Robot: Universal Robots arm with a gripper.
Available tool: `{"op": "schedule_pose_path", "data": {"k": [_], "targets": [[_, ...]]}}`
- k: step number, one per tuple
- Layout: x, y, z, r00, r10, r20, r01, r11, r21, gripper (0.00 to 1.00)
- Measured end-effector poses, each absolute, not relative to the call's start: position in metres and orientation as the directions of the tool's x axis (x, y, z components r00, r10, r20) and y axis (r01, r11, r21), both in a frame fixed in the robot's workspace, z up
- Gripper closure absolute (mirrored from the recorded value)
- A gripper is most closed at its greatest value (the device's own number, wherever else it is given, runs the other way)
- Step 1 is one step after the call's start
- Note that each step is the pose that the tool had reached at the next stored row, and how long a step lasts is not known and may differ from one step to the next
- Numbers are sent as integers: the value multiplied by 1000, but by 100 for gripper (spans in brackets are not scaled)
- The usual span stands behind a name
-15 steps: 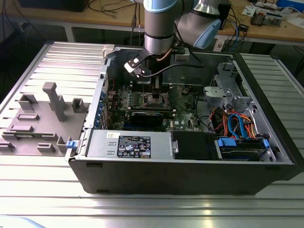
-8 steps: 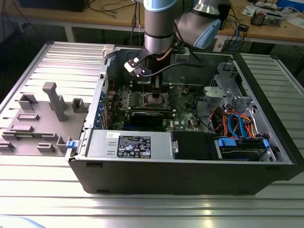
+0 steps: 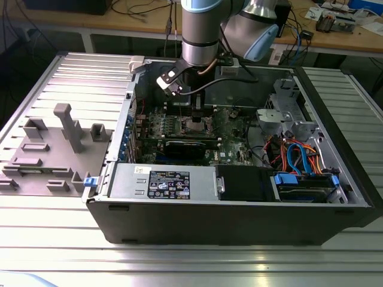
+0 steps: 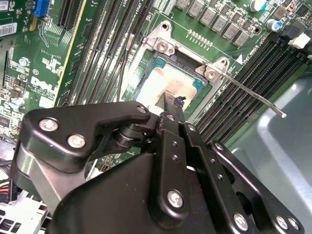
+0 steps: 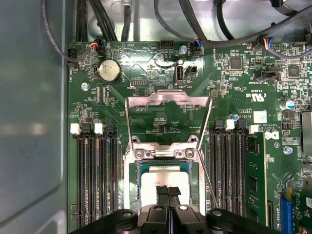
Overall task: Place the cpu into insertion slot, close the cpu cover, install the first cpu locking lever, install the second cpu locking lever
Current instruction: 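Close the cpu cover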
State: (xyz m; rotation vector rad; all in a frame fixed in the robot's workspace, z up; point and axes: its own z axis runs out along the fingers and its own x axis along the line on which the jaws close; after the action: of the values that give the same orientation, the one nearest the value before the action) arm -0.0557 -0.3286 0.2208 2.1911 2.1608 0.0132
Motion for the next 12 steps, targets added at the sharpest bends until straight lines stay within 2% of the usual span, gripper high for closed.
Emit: {"op": "schedule_pose_path", "data": {"k": [12], "targets": [[-56,-329,224,15,999,-39,999,-13,51,89]]}}
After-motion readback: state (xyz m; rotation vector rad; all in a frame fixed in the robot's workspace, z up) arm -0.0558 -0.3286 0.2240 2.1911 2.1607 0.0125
